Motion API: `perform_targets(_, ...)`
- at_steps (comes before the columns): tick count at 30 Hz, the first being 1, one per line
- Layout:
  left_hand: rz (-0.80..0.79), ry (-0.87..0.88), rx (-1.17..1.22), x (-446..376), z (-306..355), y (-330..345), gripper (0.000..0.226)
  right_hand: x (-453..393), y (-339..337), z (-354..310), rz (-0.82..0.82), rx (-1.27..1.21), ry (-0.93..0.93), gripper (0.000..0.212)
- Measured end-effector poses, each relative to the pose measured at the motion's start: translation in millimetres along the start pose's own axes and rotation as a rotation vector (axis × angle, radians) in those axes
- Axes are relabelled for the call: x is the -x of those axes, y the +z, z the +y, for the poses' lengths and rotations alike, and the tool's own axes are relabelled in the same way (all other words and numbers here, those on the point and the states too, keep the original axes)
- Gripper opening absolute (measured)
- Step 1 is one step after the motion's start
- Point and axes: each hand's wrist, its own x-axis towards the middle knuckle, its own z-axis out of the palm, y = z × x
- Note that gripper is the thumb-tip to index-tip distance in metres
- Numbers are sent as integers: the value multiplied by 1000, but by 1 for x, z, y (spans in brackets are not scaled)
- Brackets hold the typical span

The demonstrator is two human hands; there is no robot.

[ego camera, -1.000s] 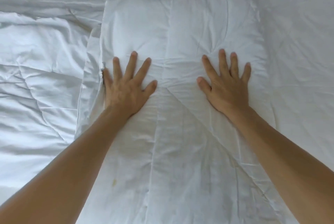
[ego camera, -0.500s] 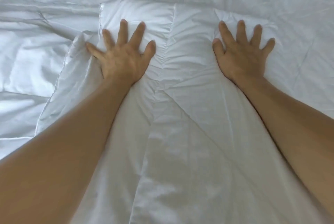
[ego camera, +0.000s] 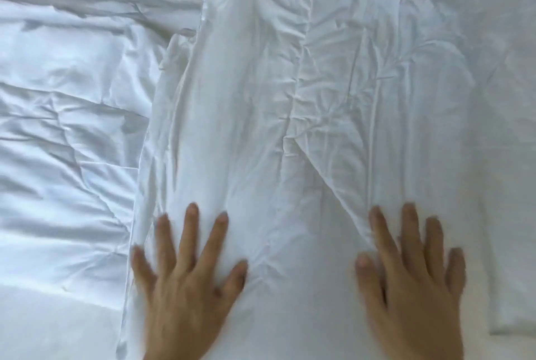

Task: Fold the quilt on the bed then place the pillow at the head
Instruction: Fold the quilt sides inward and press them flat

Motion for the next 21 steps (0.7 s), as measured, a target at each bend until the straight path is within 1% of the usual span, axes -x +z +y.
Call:
perform_targets(3,-87,-43,42,18,-15,21,72,31,21,10,-26,59,58,65)
perform_targets(5,-68,-24,97,9,-16,26,67,25,35,13,-51,92,56,62)
perform_targets(7,-24,-36,198,1,-21,30,58,17,47,11,-58,125,69,59)
perform_targets(9,15,-48,311,-4,-29,36,53,14,57,9,-24,136,93,58)
perform_targets(12,65,-10,403,-4,-39,45,52,13,66,10,11,126,82,58)
perform_targets(18,33,-28,716,-8,-48,50,53,6,77,9,94,101,67,60)
perform_targets(21,61,1,757,-7,-52,51,52,6,78,9,132,102,73,58)
